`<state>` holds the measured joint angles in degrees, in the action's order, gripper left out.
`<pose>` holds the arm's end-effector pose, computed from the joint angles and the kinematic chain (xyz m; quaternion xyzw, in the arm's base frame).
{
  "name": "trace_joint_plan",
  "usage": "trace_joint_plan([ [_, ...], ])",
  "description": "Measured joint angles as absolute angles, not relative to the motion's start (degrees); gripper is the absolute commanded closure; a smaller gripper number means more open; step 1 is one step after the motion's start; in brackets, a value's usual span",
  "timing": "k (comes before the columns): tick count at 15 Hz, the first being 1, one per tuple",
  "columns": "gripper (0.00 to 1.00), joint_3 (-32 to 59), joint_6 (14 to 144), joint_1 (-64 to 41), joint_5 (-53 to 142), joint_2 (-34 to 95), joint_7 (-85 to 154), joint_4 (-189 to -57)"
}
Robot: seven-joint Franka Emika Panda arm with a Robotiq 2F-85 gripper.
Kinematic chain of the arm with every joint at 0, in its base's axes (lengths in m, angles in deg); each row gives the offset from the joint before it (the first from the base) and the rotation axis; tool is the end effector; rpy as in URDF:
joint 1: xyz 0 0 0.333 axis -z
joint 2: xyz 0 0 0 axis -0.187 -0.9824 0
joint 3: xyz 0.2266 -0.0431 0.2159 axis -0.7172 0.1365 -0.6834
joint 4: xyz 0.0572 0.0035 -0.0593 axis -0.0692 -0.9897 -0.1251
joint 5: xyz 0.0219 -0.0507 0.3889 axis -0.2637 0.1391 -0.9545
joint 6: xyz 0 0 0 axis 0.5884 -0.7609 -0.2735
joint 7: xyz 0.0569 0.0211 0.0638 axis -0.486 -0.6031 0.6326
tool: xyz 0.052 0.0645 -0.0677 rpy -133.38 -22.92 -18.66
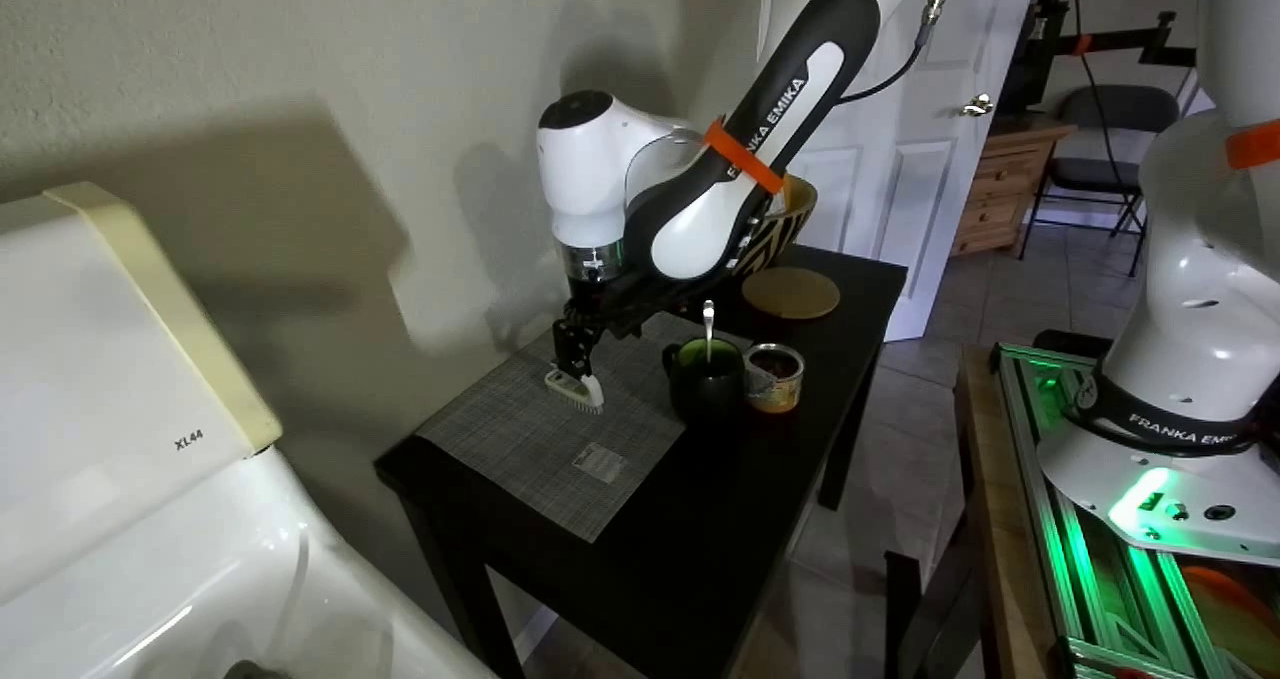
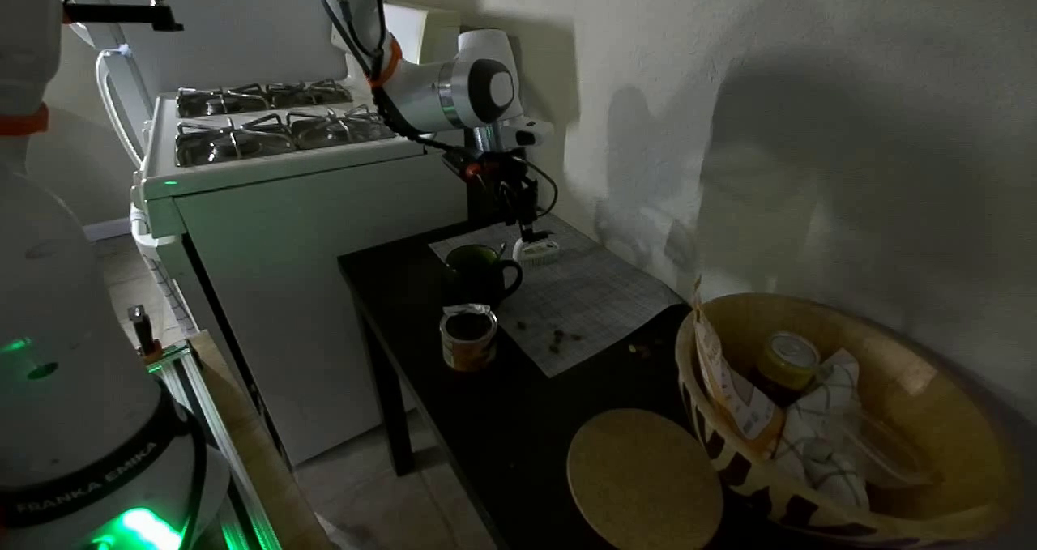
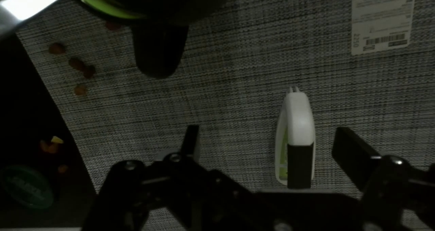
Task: Transfer the small brush to the bowl
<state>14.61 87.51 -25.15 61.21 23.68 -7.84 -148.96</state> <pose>0.5863 0.1028 0.2380 0.9755 -0.1842 0.0703 0.0976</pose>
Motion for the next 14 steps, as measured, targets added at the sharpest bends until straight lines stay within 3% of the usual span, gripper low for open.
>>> trace_joint_plan([
  [9,0.01,14.7,93.0,-25.3,61.0,22.6,-6.3,-149.0],
  [12,0.14,14.8,93.7,-25.6,61.0,21.0,-6.3,-148.9],
  [14,0.30,15.1,94.4,-25.9,60.9,19.6,-6.3,-148.3],
])
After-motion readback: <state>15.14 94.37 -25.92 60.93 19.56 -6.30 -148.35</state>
